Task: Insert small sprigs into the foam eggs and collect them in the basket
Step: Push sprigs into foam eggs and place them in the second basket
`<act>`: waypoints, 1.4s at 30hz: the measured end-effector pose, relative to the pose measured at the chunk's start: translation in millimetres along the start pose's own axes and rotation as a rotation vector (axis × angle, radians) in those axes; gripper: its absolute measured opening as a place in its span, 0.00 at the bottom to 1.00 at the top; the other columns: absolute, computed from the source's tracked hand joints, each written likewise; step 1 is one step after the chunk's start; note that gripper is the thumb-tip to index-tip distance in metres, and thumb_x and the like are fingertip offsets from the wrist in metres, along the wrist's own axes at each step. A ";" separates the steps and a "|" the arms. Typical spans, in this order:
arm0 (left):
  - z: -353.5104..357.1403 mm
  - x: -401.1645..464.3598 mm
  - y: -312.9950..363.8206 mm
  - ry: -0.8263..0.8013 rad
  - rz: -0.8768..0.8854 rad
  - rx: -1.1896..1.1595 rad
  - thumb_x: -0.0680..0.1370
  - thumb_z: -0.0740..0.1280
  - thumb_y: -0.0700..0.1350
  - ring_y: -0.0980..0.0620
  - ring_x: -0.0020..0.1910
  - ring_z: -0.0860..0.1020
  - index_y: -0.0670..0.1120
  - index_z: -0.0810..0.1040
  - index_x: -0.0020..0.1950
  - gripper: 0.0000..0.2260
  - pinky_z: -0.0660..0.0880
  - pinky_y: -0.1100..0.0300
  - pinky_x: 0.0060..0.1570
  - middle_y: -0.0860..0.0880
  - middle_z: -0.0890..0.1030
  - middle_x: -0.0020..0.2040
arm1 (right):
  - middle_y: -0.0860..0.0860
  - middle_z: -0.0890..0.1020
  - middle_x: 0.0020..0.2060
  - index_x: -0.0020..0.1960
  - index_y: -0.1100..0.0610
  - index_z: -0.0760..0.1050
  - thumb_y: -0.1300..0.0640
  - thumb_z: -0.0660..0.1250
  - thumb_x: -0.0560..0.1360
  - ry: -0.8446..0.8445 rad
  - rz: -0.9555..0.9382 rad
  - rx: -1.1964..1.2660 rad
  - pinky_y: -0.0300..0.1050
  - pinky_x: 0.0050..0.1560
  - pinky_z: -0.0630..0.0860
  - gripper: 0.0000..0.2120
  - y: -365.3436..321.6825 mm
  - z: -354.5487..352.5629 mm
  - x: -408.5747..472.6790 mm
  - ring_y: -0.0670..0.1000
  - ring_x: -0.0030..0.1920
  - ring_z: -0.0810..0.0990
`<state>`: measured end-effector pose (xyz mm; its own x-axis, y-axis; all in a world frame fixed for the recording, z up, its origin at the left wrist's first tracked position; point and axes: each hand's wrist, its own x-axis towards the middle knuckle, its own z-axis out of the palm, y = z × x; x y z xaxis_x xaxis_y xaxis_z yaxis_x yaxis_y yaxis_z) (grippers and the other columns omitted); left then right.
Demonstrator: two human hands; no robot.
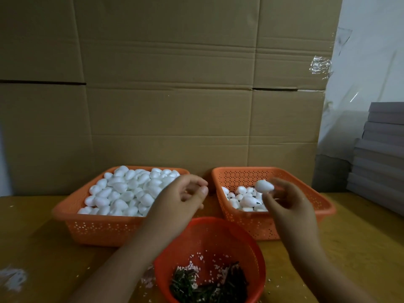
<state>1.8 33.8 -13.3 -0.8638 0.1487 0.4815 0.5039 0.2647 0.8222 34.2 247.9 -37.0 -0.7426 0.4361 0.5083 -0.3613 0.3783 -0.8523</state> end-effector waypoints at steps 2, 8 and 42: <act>-11.1 4.0 -1.6 0.110 0.058 0.194 0.77 0.68 0.47 0.62 0.41 0.80 0.59 0.79 0.46 0.05 0.76 0.62 0.44 0.64 0.81 0.44 | 0.43 0.79 0.52 0.71 0.46 0.67 0.61 0.68 0.76 0.019 0.038 -0.041 0.41 0.45 0.76 0.26 5.3 -7.1 7.4 0.42 0.49 0.78; -49.4 13.3 -17.5 0.179 0.125 0.876 0.78 0.64 0.52 0.57 0.54 0.76 0.54 0.79 0.56 0.09 0.67 0.65 0.55 0.56 0.81 0.55 | 0.39 0.79 0.49 0.49 0.39 0.76 0.63 0.67 0.75 -0.114 -0.198 -0.169 0.38 0.48 0.76 0.17 -3.8 6.3 -9.8 0.39 0.48 0.78; -60.5 20.3 -48.6 0.193 -0.081 0.697 0.80 0.65 0.48 0.57 0.39 0.77 0.52 0.79 0.50 0.04 0.75 0.57 0.39 0.54 0.79 0.44 | 0.44 0.80 0.59 0.58 0.47 0.78 0.50 0.67 0.76 -1.176 -0.204 -0.627 0.44 0.65 0.70 0.12 -18.1 39.0 -49.8 0.48 0.61 0.76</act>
<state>-39.9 -33.6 -25.1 -0.8496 -0.0506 0.5251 0.2625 0.8229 0.5039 55.7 187.5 -51.6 -0.8606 -0.5060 -0.0576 -0.4404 0.7962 -0.4148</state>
